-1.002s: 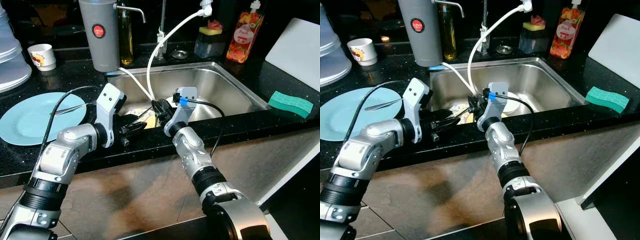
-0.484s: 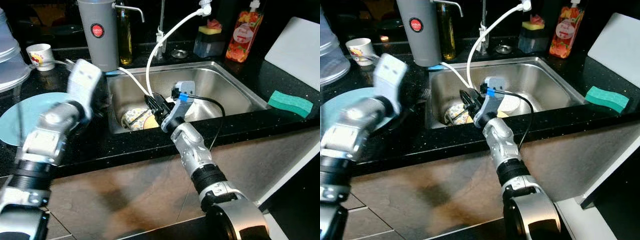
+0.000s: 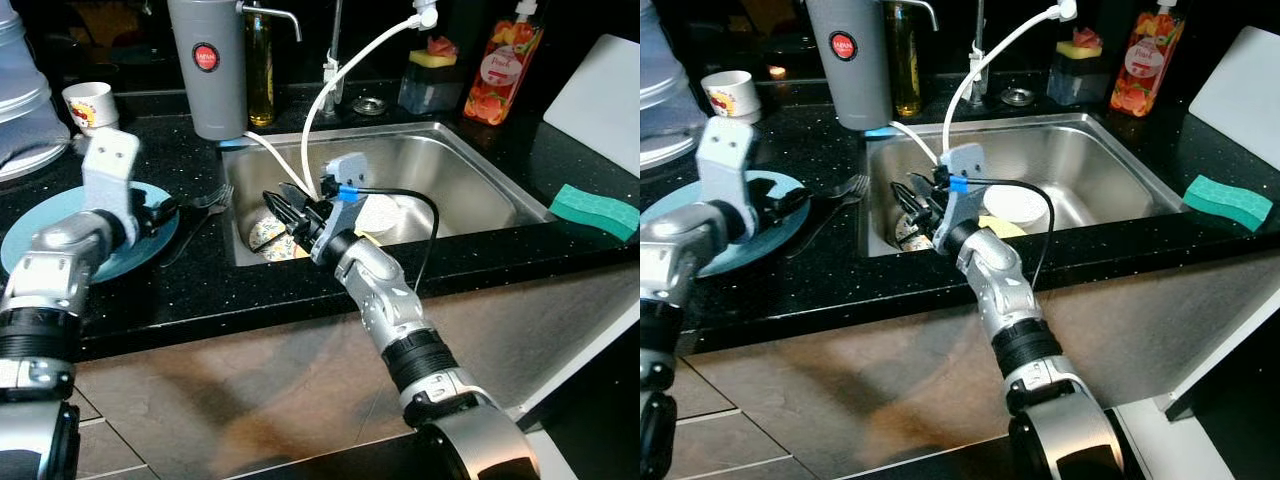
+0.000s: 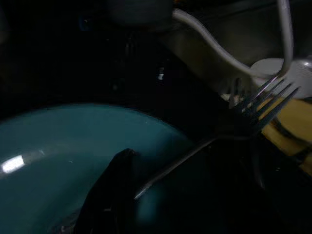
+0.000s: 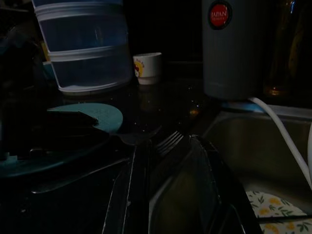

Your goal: Kitchen organization

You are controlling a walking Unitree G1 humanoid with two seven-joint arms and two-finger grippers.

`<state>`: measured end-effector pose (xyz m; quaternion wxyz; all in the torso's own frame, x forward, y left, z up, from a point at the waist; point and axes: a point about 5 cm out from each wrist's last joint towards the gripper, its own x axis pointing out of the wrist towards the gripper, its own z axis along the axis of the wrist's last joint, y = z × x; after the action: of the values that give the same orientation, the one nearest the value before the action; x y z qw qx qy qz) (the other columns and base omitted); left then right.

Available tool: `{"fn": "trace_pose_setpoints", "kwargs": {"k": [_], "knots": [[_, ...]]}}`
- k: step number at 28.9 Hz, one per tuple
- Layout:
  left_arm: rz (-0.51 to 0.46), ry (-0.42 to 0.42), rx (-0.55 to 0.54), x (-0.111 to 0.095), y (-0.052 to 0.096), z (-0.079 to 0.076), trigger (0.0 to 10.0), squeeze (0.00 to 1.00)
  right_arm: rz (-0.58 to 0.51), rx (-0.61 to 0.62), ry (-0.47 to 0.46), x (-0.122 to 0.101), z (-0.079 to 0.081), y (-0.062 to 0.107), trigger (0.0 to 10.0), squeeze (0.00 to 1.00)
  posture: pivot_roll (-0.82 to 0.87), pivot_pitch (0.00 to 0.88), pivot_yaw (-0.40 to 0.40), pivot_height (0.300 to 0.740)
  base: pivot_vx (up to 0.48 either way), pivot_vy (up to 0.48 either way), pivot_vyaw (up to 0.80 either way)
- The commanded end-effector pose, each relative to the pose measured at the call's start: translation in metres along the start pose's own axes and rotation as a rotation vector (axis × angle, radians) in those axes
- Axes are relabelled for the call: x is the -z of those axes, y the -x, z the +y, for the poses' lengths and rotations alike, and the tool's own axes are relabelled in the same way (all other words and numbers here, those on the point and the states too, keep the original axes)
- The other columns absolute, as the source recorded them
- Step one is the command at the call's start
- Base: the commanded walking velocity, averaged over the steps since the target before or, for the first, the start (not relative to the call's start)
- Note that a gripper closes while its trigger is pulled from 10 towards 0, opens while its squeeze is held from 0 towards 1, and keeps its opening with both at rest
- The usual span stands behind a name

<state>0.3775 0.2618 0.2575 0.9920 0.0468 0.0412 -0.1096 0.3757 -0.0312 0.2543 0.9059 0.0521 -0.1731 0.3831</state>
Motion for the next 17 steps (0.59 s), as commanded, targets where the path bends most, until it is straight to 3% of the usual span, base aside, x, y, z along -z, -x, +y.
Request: {"fn": "trace_pose_setpoints", "kwargs": {"k": [1,3,13,14,15,16,17], "knots": [[0.005,0.002,-0.027,-0.002,0.004,0.012,10.0,0.00,0.003,-0.021,0.010,-0.001,0.003,0.000,10.0,0.00,0.03,0.129,-0.020,0.740,0.000,0.000,0.00],[0.036,0.028,-0.026,0.005,0.004,0.017,10.0,0.00,0.005,-0.033,0.024,-0.002,0.004,-0.001,10.0,0.00,0.03,0.130,-0.022,0.740,0.000,0.000,0.00],[0.177,-0.007,0.016,0.031,0.001,0.021,10.0,0.00,0.001,-0.045,0.025,-0.008,0.007,-0.003,10.0,0.00,0.02,0.134,-0.020,0.740,0.000,0.000,0.00],[0.190,-0.002,0.026,0.033,0.001,0.020,7.5,0.00,0.000,-0.043,0.023,-0.008,0.006,-0.003,10.0,0.00,0.02,0.134,-0.020,0.740,0.000,0.000,0.00],[0.201,0.008,0.034,0.034,0.000,0.020,1.4,0.00,-0.002,-0.042,0.022,-0.009,0.006,-0.003,10.0,0.00,0.02,0.134,-0.019,0.740,0.000,0.000,0.00],[0.208,0.009,0.044,0.034,0.000,0.019,0.0,0.00,-0.003,-0.041,0.020,-0.009,0.006,-0.003,10.0,0.00,0.02,0.134,-0.019,0.740,0.000,0.000,0.00],[0.214,0.012,0.050,0.034,0.000,0.019,0.0,0.00,-0.004,-0.040,0.019,-0.010,0.005,-0.003,10.0,0.00,0.02,0.135,-0.019,0.740,0.000,0.000,0.00]]}}
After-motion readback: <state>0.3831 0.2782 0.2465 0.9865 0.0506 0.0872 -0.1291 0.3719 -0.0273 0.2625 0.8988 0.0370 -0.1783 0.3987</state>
